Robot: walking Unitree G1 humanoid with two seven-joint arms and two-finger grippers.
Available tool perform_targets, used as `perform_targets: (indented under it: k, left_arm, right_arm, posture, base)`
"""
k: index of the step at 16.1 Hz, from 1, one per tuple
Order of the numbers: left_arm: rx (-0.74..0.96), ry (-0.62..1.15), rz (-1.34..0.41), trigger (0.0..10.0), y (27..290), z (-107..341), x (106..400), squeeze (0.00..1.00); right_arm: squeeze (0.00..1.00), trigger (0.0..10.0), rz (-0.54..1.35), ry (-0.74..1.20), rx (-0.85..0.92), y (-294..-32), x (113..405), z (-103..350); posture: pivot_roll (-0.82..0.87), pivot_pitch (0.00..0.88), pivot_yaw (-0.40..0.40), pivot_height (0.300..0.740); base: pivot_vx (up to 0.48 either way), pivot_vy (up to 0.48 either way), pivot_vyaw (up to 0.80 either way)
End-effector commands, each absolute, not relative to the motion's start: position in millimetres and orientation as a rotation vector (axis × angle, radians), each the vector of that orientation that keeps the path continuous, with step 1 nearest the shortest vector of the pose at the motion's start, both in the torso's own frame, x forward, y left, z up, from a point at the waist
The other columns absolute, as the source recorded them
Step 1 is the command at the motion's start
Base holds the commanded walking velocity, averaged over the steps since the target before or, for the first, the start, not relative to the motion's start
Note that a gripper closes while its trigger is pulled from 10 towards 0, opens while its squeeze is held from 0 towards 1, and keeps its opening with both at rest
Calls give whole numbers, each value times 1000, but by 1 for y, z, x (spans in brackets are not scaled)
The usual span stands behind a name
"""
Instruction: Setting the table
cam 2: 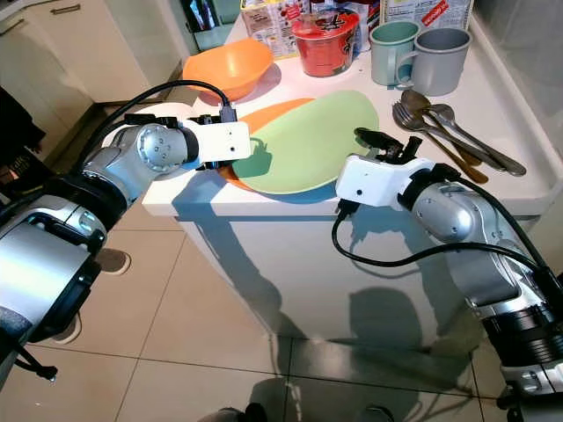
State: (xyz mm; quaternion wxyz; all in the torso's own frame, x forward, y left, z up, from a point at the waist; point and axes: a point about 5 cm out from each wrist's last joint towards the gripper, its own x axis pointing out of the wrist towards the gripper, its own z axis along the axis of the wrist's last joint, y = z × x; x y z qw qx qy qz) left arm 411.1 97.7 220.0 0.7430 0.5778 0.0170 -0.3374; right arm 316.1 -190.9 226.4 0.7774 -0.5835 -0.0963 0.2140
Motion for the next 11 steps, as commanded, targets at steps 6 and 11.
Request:
perform_targets:
  k: [6,11]
  left_arm:
    - [1271,219,-847,10000,103,172,400,0]
    - [1257,210,-844,10000,101,175,400,0]
  right_arm:
    - [0,0,472,-302,-1179,-182,308,239]
    - [0,0,495,-296,-1169,-179,309,237]
  posture:
    - [-122,125,196,740]
    - [-121,128,186,740]
  base:
    - [0,0,0]
    - [0,0,0]
